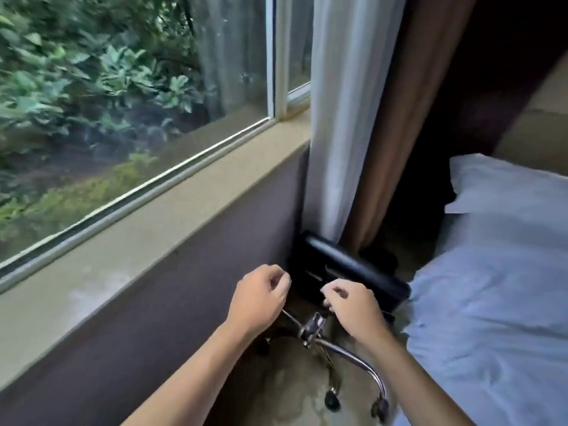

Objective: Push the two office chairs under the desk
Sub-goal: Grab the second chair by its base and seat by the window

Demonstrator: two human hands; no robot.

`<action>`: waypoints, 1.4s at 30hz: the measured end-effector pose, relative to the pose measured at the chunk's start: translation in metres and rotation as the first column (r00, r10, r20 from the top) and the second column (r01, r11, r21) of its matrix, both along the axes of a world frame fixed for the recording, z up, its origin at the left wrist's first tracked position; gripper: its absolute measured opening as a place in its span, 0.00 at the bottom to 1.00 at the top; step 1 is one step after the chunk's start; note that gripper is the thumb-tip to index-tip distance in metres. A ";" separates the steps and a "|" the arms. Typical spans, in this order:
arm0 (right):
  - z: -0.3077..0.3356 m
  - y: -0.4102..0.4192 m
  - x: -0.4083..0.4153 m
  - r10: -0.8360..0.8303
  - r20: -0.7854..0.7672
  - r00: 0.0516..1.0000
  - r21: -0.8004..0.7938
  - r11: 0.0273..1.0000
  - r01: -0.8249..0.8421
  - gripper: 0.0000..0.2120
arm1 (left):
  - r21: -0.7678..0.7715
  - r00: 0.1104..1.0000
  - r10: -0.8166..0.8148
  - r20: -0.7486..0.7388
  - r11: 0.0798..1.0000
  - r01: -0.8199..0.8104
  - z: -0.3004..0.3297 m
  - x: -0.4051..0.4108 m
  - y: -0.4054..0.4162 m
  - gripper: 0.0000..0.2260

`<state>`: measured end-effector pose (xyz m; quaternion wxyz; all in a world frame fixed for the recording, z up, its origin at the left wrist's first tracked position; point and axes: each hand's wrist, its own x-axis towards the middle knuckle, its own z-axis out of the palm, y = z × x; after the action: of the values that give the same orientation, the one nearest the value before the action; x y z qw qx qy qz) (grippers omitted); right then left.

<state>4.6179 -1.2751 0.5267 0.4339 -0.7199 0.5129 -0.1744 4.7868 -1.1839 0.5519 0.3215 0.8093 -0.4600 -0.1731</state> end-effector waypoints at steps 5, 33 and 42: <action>-0.024 -0.035 -0.038 -0.186 -0.083 0.979 0.102 0.976 0.194 0.07 | 0.127 0.985 -0.134 -0.106 0.981 0.147 -0.032 -0.015 -0.081 0.09; -0.351 -0.182 -0.005 0.102 -0.335 0.937 0.626 0.767 0.140 0.17 | 0.758 0.944 0.280 -0.174 0.650 -0.053 -0.384 -0.065 -0.193 0.14; -0.412 -0.171 0.062 0.102 -0.482 0.870 0.615 0.746 0.254 0.27 | 0.606 0.942 0.259 -0.211 0.792 -0.082 -0.401 -0.062 -0.173 0.09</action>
<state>4.6796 -1.4462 0.1149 0.5087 -0.5167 0.6628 0.1870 4.7251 -1.3567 0.1505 0.1319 0.8739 -0.2569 -0.3909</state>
